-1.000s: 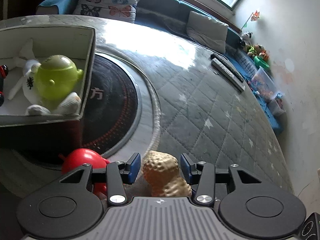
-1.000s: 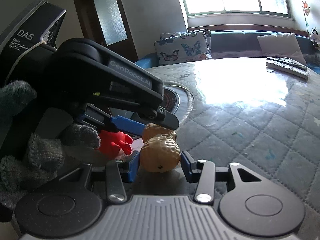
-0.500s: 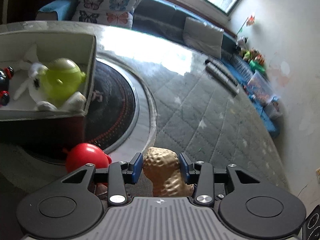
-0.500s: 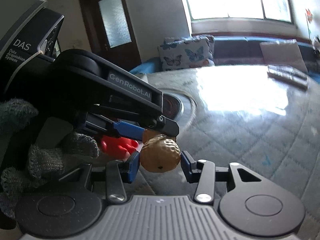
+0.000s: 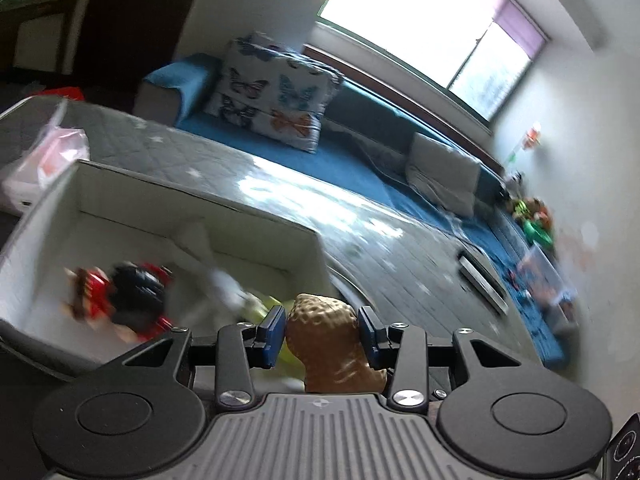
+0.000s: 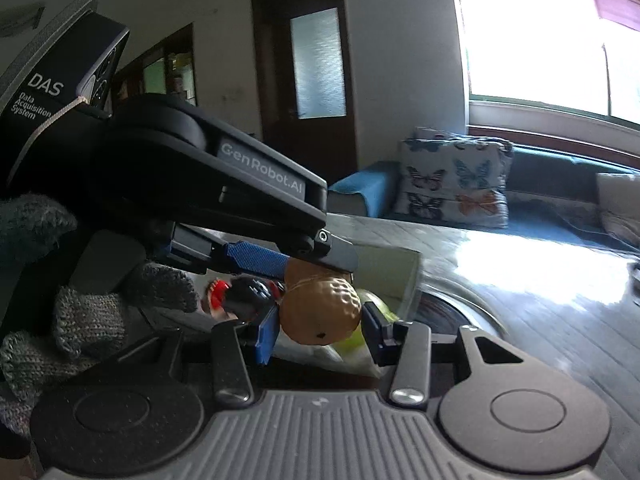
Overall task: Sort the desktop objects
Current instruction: 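Carry the tan toy with the left gripper down into the white box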
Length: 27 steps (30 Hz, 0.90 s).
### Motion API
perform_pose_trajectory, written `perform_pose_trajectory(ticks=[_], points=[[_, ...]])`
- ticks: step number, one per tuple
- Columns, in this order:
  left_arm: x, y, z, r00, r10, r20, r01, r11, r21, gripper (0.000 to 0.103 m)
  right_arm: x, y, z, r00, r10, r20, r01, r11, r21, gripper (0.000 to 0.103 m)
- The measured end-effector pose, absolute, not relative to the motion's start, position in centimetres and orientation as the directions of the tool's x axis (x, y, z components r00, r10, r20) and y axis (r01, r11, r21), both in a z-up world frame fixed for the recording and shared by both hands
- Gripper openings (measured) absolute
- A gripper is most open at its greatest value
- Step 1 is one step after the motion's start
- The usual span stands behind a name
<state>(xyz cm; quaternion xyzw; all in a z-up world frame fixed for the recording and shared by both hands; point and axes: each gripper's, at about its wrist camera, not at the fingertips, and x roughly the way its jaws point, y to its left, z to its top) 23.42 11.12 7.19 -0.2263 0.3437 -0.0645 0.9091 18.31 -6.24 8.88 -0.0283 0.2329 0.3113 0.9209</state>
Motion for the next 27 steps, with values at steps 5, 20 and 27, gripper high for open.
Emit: perform_pose_trajectory(ticks=[5,20,27], points=[[26.5,14.4,5.9,0.749,-0.256,-0.611,-0.079,0.881,-0.466,0.043,21.7,-2.9,8.0,0.672,0.57,-0.473,-0.601,0.793,0.103,0.044],[29.0,17.5,2.7,0.719,-0.23,-0.656,-0.135,0.879,-0.456,0.042,26.1,1.2,5.2,0.622,0.532,-0.575,-0.618,0.784,0.057,0.044],[28.1,17.9,2.8,0.725,-0.2,-0.659,-0.153,0.887,-0.437,0.042,25.4,2.2,5.2,0.617,0.51,-0.599,-0.634,0.774,0.005,0.045]])
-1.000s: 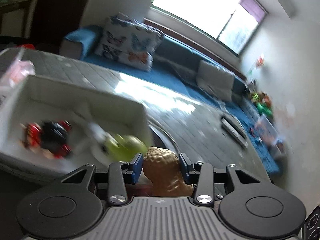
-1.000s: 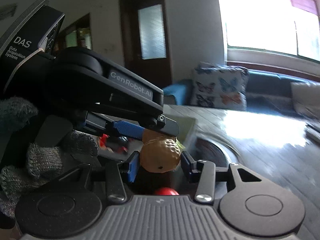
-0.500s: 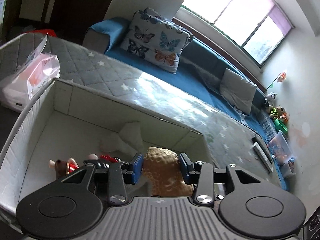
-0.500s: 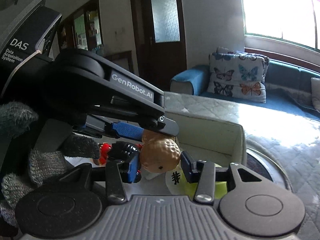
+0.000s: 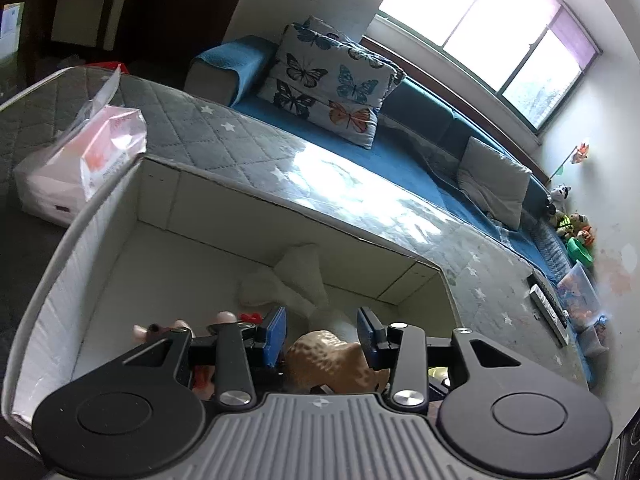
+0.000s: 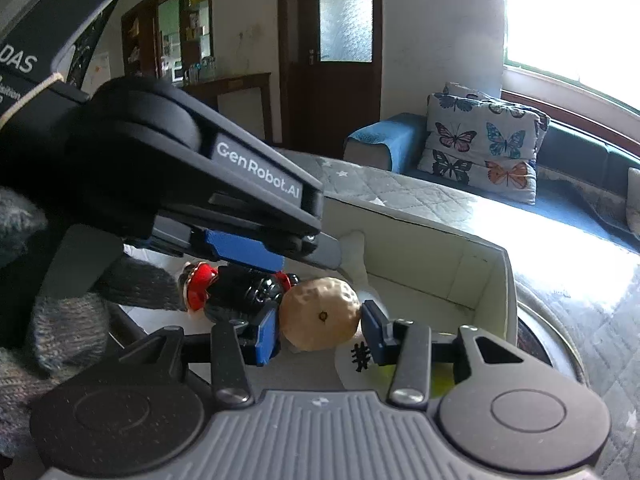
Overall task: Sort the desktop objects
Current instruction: 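Carry the tan toy with the left gripper down into the white box, then open the left gripper to release the tan toy in the box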
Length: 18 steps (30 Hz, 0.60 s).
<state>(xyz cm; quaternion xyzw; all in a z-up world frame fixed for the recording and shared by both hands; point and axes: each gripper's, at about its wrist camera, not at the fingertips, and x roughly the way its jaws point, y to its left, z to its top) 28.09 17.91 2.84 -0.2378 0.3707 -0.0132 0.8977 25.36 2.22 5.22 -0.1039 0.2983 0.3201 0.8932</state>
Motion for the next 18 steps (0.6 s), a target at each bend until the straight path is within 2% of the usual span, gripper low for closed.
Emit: perform_pose_trajectory(ticks=[16,18], points=[[25.6,17.2,4.2,0.746,-0.204,-0.634,-0.122,0.894,-0.431,0.042,23.7,1.3,6.2,0.627,0.526,-0.574,-0.64,0.768,0.004,0.047],[25.1,17.0,4.6,0.751,-0.204,-0.629,-0.117,0.895,-0.43,0.042,23.2,0.9,6.6,0.635,0.529,-0.564,-0.638,0.77,0.005,0.051]])
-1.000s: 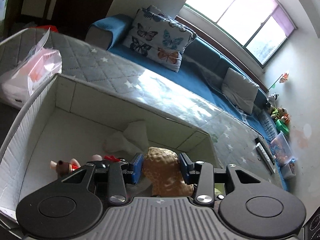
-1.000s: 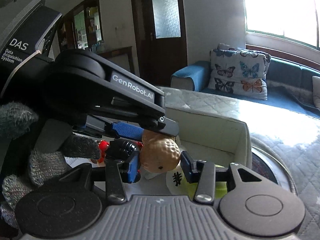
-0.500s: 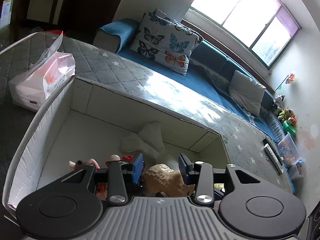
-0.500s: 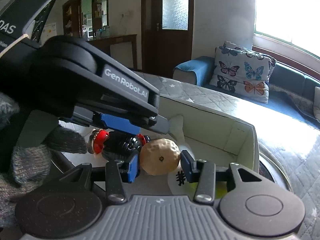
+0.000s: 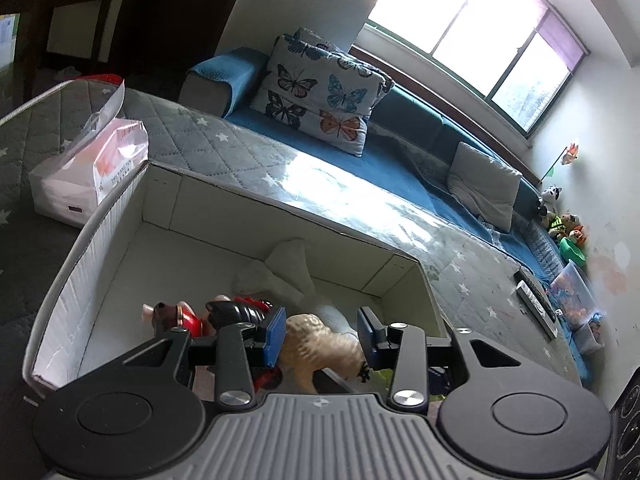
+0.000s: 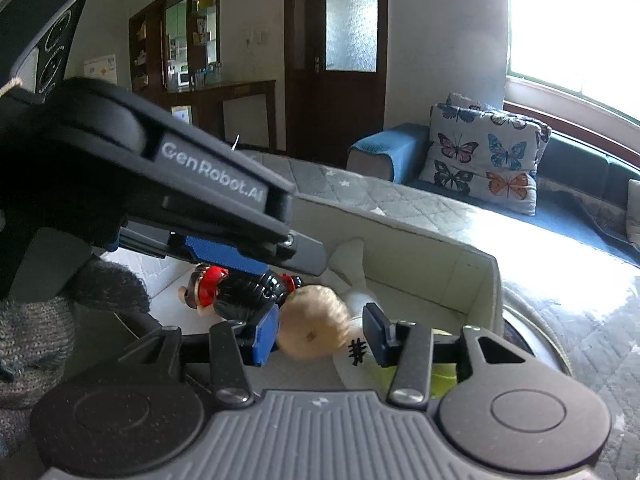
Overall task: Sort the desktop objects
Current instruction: 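Open the left gripper to release the tan toy in the box, then move the left gripper down to the red round toy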
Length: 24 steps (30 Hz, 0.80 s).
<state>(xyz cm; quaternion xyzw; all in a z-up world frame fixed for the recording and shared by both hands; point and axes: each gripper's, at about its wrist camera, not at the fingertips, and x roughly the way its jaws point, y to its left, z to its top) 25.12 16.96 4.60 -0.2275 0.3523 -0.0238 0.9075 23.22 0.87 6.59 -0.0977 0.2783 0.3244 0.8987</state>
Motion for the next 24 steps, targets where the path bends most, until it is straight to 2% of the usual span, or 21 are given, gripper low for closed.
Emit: perform_pose_trajectory(ticks=[11,14,22,24], points=[[21.6,14.9,5.9,0.763,-0.208,-0.611,-0.079,0.91,-0.408,0.042,19.3,-2.6,8.1,0.661,0.538,-0.524,-0.637,0.771,-0.013,0.054],[20.5,14.3,6.0,0.763,-0.209,-0.611,-0.071,0.913,-0.401,0.042,18.2,-3.7,8.1,0.666,0.536,-0.518,-0.633,0.774,-0.013,0.06],[17.5,12.5,5.7,0.759,-0.216,-0.614,-0.044,0.924,-0.38,0.042,14.9,-6.7,7.5,0.671,0.528,-0.52,-0.618,0.786,0.002,0.064],[16.8,12.1,5.4,0.756,-0.221,-0.616,-0.041,0.924,-0.381,0.042,14.1,-7.4,7.2,0.67,0.526,-0.525,-0.614,0.789,0.007,0.07]])
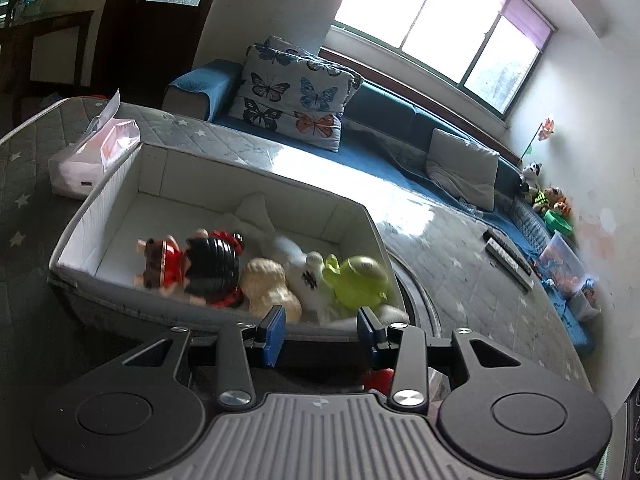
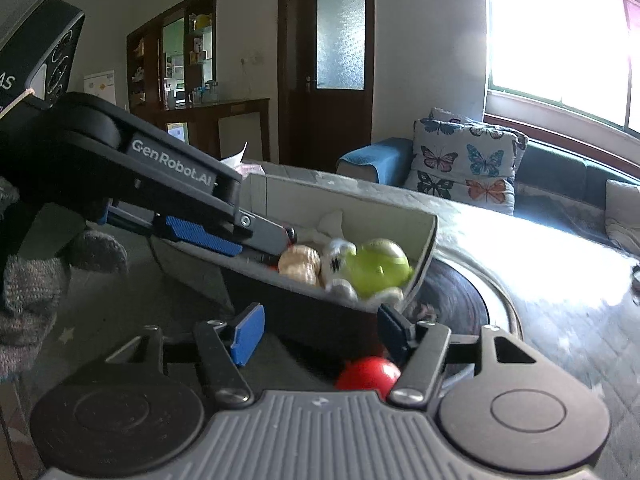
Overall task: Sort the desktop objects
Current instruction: 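Move the left gripper down to the red round toy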
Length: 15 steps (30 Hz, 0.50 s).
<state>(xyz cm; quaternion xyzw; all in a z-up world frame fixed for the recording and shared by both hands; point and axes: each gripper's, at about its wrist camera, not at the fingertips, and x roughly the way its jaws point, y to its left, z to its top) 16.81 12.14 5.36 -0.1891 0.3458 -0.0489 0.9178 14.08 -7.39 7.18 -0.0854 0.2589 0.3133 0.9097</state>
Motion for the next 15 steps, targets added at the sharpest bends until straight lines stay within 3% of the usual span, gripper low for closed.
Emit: perform_pose_trajectory(ticks=[15], points=[[15.6,9.7,1.7,0.691,-0.273,-0.67,-0.042,0.909,-0.414,0.042,12.6,-10.8,4.2,0.663,0.482,-0.573,-0.548,0.834,0.067,0.076]])
